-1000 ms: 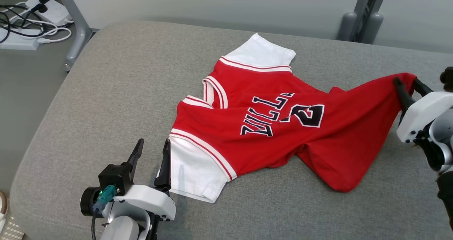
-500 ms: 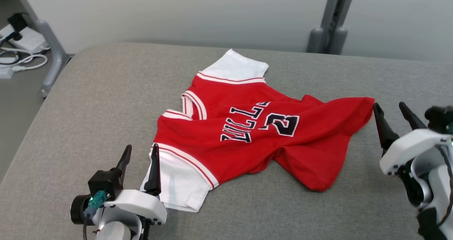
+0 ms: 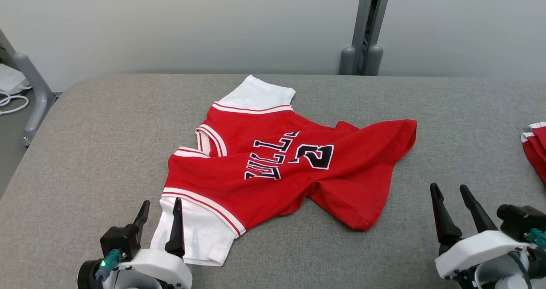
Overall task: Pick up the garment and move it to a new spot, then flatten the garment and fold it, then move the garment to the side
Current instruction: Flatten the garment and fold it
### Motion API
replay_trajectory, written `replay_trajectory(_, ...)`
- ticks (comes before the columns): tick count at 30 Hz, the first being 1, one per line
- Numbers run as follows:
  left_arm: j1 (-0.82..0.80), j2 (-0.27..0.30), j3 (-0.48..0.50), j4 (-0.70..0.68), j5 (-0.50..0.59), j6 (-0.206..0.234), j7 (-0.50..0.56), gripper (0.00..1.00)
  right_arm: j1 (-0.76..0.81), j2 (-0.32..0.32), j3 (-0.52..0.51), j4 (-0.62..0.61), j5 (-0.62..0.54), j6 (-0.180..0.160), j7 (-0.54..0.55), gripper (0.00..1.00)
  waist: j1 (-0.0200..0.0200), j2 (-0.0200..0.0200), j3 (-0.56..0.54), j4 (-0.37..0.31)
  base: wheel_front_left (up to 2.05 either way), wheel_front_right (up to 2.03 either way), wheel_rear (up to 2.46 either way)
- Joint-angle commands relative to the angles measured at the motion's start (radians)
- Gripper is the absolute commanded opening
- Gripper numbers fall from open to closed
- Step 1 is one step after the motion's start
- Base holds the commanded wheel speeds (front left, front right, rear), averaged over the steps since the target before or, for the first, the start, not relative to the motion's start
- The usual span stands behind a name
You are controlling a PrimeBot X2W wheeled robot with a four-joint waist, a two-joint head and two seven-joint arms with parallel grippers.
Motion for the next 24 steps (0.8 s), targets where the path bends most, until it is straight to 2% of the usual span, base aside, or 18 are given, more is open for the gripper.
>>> replay_trajectory(1, 0.003, 0.005, 0.008, 0.004, 0.007, -0.003, -0.004, 1.0, 0.013, 0.003, -0.008, -0.018, -0.011, 0.0, 0.002, 1.0, 0.0, 0.0, -0.001, -0.002, 0.0, 0.0, 0.0)
replay_trajectory(5, 0.01, 0.005, 0.017, 0.02, 0.018, -0.002, -0.004, 1.0, 0.031, 0.015, -0.011, -0.044, -0.023, 0.0, 0.014, 1.0, 0.0, 0.0, -0.001, 0.002, 0.0, 0.0, 0.0)
replay_trajectory(9, 0.018, 0.018, 0.013, 0.107, 0.046, 0.038, 0.004, 1.0, 0.038, 0.02, -0.014, -0.062, -0.033, 0.0, 0.02, 1.0, 0.0, 0.0, -0.003, 0.009, 0.0, 0.0, 0.0)
replay_trajectory(13, 0.0, 0.022, 0.008, 0.185, 0.052, 0.055, 0.018, 1.0, 0.046, 0.024, -0.01, -0.064, -0.038, 0.0, 0.02, 1.0, 0.0, 0.0, -0.003, 0.017, 0.0, 0.0, 0.0)
replay_trajectory(24, -0.056, 0.016, 0.019, 0.313, -0.006, 0.033, 0.019, 1.0, 0.038, 0.026, 0.011, -0.057, -0.046, 0.0, 0.022, 1.0, 0.0, 0.0, 0.003, 0.009, 0.0, 0.0, 0.0)
